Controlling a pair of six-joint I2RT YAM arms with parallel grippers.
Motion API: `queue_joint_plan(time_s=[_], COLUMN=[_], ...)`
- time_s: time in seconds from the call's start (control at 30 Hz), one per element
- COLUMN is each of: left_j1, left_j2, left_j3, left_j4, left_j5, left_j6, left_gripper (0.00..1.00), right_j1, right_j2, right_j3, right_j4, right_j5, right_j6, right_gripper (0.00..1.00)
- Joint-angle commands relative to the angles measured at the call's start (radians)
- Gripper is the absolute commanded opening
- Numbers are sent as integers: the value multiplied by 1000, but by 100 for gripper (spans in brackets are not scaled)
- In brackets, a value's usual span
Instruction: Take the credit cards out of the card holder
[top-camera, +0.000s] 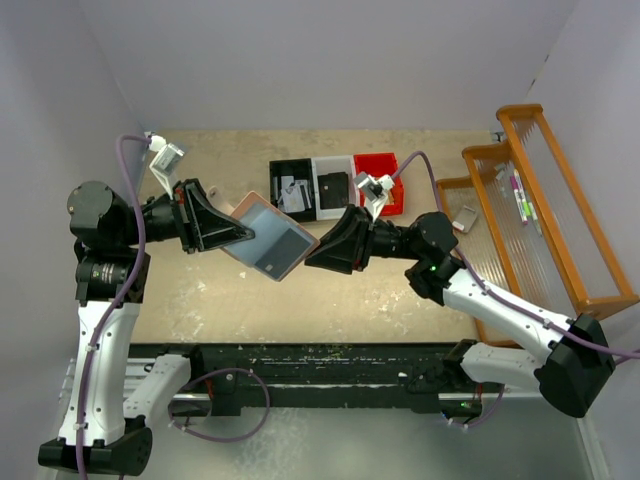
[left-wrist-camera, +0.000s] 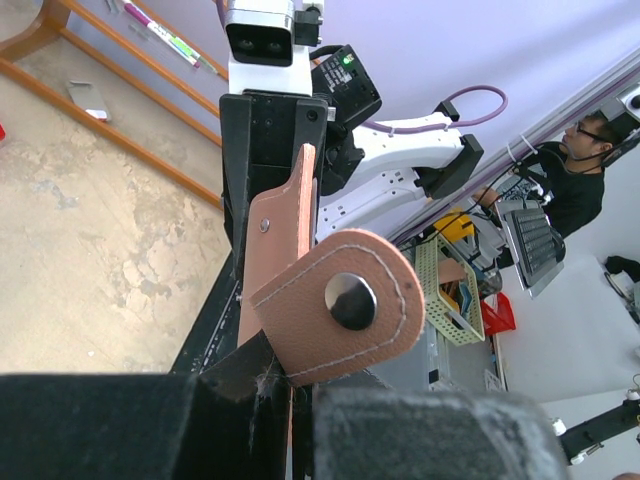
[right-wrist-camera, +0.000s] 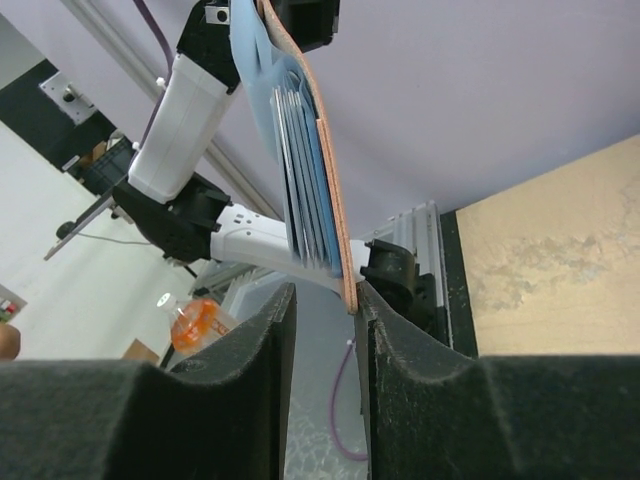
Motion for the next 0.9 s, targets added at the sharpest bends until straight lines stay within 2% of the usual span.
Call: queue_joint_plan(time_s=[0.0, 0.23, 0.57, 0.7, 0.87], left_j1=[6, 6, 6, 6, 6], left_j2=[-4, -4, -5, -4, -1], left_j3=[22, 17, 21, 23, 23], left_j4=[43, 44, 46, 47, 50], left_j5=[-14, -12, -9, -11, -14], left_j6=[-17, -16, -21, -20, -29], left_gripper=[0, 0, 0, 0, 0], right_j1=[8, 13, 17, 17, 18], right_j2=[-18, 4, -11, -19, -32], right_j3=[58, 77, 54, 20, 19], right_j4=[2, 7, 16, 101, 101], right_j5=[37, 53, 38, -17, -16], right_j6=[-31, -17, -33, 3, 0], right_gripper=[35, 41, 29, 31, 29])
